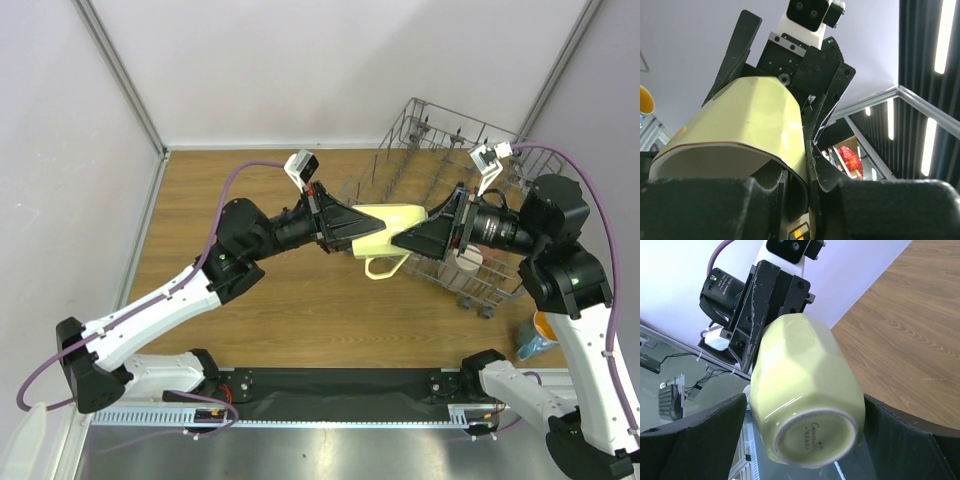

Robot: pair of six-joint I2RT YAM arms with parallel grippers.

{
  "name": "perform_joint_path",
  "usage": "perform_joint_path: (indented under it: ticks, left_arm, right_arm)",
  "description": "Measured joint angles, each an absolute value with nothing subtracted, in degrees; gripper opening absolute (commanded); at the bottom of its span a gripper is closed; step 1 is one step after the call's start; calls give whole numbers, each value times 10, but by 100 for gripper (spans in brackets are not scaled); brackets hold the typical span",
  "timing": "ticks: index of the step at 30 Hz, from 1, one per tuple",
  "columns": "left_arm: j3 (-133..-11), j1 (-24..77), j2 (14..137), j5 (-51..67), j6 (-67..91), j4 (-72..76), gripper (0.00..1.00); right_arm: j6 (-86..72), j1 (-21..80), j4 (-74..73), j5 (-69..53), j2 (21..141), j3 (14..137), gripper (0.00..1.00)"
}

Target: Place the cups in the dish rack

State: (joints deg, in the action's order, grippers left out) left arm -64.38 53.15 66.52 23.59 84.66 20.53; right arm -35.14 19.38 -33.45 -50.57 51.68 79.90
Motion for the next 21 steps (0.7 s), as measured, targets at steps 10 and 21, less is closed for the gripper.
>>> perform_joint_path:
  ticks: [10, 21]
  left_arm:
    - [-648, 535, 679, 240, 857, 235, 0]
    - [-643, 543, 692, 250, 877, 282, 0]
  right_arm:
    - [-349, 191, -323, -500, 506, 791, 89]
    - [-338, 192, -316, -532, 501, 790, 95]
